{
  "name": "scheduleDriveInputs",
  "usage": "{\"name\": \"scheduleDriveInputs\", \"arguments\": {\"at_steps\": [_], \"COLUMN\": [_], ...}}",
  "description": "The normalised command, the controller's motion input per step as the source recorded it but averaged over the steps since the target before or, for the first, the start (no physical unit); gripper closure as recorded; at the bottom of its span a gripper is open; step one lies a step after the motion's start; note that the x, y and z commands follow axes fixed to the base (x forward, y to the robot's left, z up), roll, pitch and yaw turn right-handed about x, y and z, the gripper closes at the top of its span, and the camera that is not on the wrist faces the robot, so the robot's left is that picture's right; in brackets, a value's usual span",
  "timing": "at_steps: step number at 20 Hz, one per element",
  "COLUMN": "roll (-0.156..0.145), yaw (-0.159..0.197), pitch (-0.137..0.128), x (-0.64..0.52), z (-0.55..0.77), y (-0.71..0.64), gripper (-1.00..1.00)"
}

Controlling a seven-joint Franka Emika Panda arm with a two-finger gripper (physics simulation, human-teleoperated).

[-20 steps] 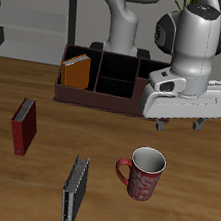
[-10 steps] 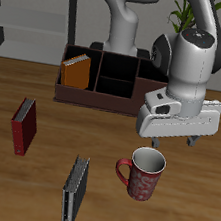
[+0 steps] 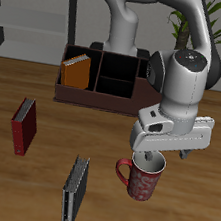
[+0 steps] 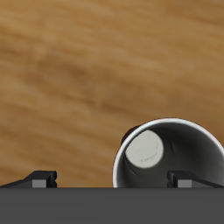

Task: Place the orange book into the back desk caddy's left compartment and place the red mug into the back desk caddy's right compartment

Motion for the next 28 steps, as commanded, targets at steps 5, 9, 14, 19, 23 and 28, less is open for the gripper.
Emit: {"name": "scheduleDriveInputs", "arguments": {"at_steps": [5,9,14,19,23,28], "roll": [0.009,0.020,0.010,0.002,-0.014,-0.013], "yaw": [0.025,-0.011,0.001,-0.009,-0.008,-0.004], "pitch": [0.033,0.015,0.003,-0.001,-0.002,-0.017], "x": [-0.01,-0.08,-0.04,-0.06,0.02,-0.03], "z": [-0.23,-0.06,-0.02,-0.02,0.01,0.07], "y": [0.01,0.04,0.01,-0.07,-0.11,-0.06], "gripper": [-1.00,1.00,1.00,1.00,1.00,1.00]}}
